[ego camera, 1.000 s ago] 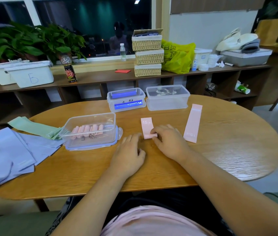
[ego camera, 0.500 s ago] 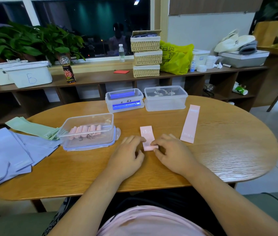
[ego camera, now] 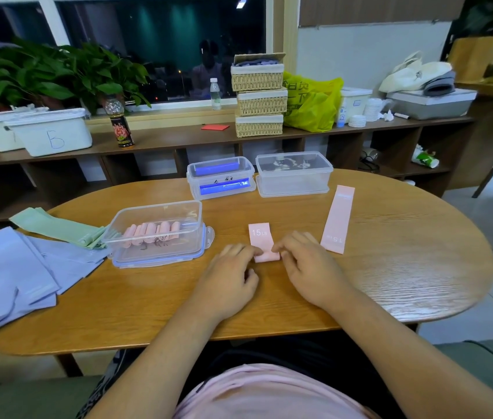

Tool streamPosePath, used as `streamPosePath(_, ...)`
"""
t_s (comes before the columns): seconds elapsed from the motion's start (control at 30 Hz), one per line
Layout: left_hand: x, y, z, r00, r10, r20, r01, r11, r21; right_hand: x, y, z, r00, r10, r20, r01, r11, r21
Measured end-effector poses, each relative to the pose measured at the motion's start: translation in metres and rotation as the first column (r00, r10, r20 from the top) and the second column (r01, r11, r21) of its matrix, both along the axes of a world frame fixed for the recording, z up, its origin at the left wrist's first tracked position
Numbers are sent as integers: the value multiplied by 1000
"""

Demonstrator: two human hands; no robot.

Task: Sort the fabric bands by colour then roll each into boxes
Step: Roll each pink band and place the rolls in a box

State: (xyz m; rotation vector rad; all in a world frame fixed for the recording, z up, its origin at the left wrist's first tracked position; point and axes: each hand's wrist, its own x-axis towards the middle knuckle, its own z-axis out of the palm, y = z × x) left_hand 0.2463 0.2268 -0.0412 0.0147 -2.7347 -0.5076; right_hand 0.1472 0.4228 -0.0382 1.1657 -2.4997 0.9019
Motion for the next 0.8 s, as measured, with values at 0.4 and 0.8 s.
streamPosePath(0.4,-1,1,-1,999,45,-20,-44,999,18,-2,-2,0,1000,8,25,-12,987,160)
streamPosePath(0.8,-10,2,-1,995,91,28,-89,994,-59,-11,-9,2,988,-18,156,-9,986,168)
